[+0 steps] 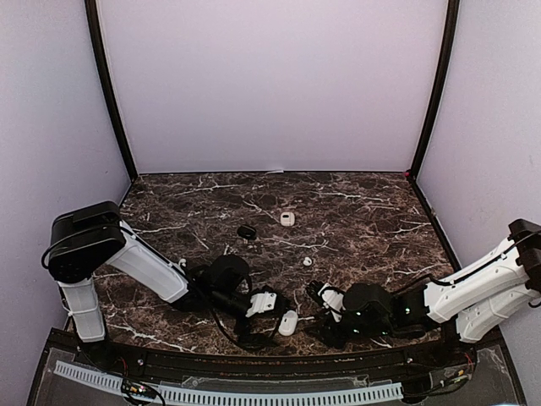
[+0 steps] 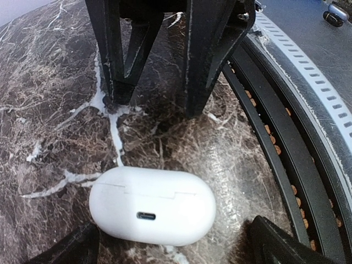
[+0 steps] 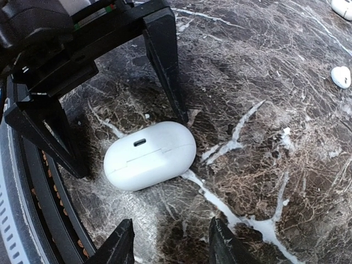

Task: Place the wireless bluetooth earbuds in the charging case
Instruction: Pick up the charging case from the center of the board.

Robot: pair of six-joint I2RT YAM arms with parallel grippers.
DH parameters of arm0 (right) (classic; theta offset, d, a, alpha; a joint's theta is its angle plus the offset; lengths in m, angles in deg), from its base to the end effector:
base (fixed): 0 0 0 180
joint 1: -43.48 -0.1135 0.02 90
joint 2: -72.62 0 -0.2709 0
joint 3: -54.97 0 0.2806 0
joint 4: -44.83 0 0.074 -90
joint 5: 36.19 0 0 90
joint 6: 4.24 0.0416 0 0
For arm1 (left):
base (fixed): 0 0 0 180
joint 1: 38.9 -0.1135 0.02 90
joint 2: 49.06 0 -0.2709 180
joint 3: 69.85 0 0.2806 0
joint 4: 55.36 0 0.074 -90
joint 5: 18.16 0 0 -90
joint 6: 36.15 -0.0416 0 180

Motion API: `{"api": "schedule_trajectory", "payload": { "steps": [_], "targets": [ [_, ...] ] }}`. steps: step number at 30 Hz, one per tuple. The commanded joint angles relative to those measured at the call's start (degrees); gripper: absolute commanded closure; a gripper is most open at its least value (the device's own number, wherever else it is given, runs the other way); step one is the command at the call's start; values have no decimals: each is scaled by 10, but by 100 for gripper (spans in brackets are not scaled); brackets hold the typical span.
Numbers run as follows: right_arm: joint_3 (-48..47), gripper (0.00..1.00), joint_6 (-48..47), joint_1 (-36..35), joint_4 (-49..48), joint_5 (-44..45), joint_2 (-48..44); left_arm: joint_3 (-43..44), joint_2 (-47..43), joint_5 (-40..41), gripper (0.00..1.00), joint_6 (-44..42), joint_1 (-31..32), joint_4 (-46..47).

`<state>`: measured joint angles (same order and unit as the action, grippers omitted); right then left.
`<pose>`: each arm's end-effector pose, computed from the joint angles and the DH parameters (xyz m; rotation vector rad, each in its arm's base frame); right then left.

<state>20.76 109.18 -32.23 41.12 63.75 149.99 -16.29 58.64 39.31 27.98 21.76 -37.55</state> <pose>0.0697 0.2446 0.1128 -0.9489 2.1520 0.7120 0.1543 -0.3201 0.0795 1.7687 1.3988 -0.9585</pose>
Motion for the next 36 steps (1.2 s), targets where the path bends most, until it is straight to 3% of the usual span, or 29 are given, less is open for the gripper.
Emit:
{"api": "schedule_trajectory", "payload": {
  "steps": [1,21,28,33,36],
  "targets": [
    [8,56,15,4,-20,6,7,6,11,-5,1,3,2,-16],
    [-1,62,15,14,-36,-15,41,39,40,-20,9,-50,2,-41],
    [-2,63,10,16,-34,-22,36,46,47,-19,20,-56,2,-40],
    [-1,64,-5,15,-36,-21,16,44,43,-19,42,-52,2,-31],
    [2,62,-20,16,-32,-12,-11,33,36,-17,44,-43,2,-12]
  ]
}}
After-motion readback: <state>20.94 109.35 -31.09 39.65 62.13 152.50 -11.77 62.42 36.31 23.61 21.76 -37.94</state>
